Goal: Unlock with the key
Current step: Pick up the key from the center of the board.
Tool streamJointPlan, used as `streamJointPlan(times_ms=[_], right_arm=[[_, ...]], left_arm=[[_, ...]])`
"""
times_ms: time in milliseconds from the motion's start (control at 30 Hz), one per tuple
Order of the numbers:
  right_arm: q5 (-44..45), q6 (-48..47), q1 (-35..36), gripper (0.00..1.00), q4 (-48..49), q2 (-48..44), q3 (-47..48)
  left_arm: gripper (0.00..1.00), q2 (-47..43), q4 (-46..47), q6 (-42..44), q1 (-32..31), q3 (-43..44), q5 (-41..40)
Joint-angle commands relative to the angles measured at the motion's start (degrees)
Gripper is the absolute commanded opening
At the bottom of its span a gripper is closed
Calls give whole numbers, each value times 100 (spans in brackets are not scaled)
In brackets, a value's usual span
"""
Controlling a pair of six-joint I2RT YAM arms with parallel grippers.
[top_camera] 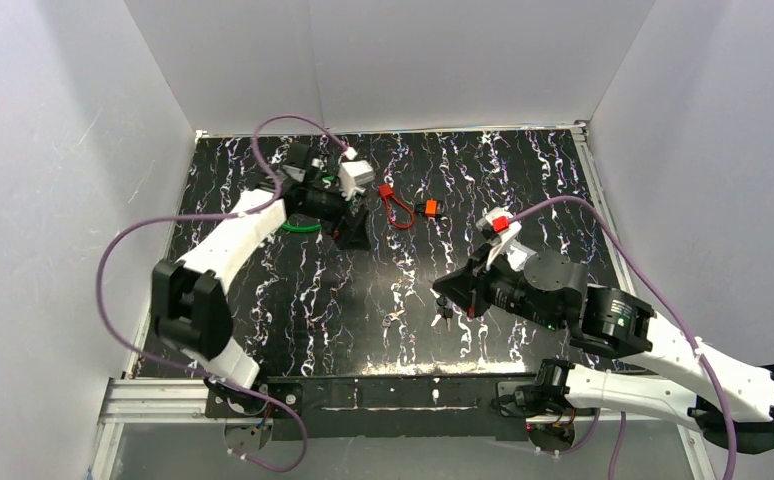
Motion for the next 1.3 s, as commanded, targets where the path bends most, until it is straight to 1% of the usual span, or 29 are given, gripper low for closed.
streamJointPlan(times_ms=[0, 133, 200, 267, 400, 500, 600, 700, 933, 967, 1033, 1167, 1233, 1267], right_arm=[[615, 413, -14, 1, -177, -228, -83], [794, 515, -25, 1, -264, -339, -137], [905, 534, -25, 1, -323, -376, -106], [1013, 538, -26, 1, -382, -404, -76], [1179, 587, -26, 1, -424, -560, -90], [1252, 619, -25, 1, -440, -682, -102], [1335, 606, -26, 1, -495, -764, -53], [1384, 565, -32, 1, -555, -820, 12], [1401, 476, -34, 1, -571, -845, 62], [1388, 467, -35, 1, -569, -833, 70], [1376, 449, -31, 1, -561, -820, 87], [1341, 438, -33, 1, -570, -807, 125], [1344, 442, -31, 1, -569, -807, 125], [1334, 426, -32, 1, -569, -809, 134]], left_arm=[[98, 769, 415, 427, -440, 723, -479], [98, 1762, 515, 941, -723, 1377, -364], [98, 2162, 757, 1031, -850, 1566, -398], [98, 2577, 863, 1004, -942, 1856, -422], [98, 3442, 613, 783, -1047, 2887, -502], [97, 3857, 550, 729, -1095, 3277, -590], [94, 4148, 489, 758, -1127, 3476, -670], [88, 4290, 299, 779, -1136, 3549, -813], [79, 4143, 275, 960, -1171, 3110, -1485], [77, 4144, 246, 984, -1178, 3092, -1563], [68, 4143, 168, 1053, -1188, 3052, -1588], [39, 4108, -128, 1261, -1214, 2974, -1473], [28, 4033, -335, 1339, -1224, 2944, -1517], [26, 3932, -395, 1338, -1224, 2871, -1529]])
